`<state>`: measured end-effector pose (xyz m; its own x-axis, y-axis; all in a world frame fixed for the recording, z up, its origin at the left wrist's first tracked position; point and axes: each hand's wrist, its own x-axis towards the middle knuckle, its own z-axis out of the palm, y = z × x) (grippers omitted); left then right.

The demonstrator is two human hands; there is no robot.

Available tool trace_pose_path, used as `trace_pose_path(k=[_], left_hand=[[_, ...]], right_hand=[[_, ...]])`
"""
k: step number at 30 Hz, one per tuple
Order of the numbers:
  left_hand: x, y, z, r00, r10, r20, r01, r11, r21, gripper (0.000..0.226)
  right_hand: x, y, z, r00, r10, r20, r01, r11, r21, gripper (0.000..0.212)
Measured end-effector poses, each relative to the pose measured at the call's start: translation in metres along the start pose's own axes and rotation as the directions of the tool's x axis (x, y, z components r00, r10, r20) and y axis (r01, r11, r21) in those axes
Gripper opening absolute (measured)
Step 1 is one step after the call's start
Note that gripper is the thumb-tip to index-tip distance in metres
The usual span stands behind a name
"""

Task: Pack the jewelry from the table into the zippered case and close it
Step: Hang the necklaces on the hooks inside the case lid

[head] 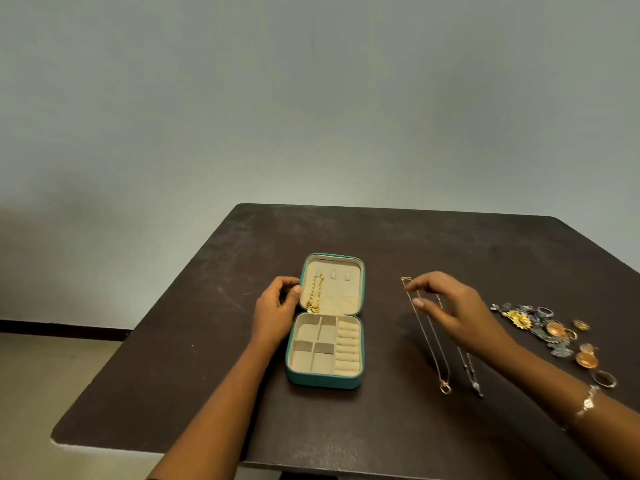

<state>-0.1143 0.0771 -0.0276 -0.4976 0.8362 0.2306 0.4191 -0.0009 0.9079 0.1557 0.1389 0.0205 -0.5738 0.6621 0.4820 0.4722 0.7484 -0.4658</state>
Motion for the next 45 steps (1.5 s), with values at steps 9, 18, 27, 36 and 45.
trace_pose_path(k=[9,18,27,36,45], left_hand=[[-0.002,0.009,-0.005,0.995,-0.031,-0.09,0.016,0.986,-0.164,0.013],[-0.006,0.089,0.018,0.938,0.312,-0.151,-0.308,0.95,0.051,0.011],[0.002,0.113,0.123,0.931,0.306,0.198,-0.344,0.918,0.198,0.015],[0.035,0.09,0.163,0.958,-0.057,0.281,-0.057,0.923,0.381,0.02],[0.048,0.085,0.176,0.953,-0.115,0.281,-0.032,0.881,0.472,0.014]], right_hand=[[-0.091,0.008,-0.032,0.968,-0.141,0.209,0.173,0.975,-0.142,0.02],[-0.112,0.014,-0.012,0.963,-0.228,0.145,0.252,0.95,-0.183,0.024],[-0.111,0.016,-0.006,0.956,-0.262,0.135,0.284,0.939,-0.192,0.027],[-0.106,0.016,-0.002,0.959,-0.264,0.108,0.281,0.937,-0.205,0.022],[-0.103,0.016,0.001,0.954,-0.274,0.119,0.292,0.941,-0.174,0.014]])
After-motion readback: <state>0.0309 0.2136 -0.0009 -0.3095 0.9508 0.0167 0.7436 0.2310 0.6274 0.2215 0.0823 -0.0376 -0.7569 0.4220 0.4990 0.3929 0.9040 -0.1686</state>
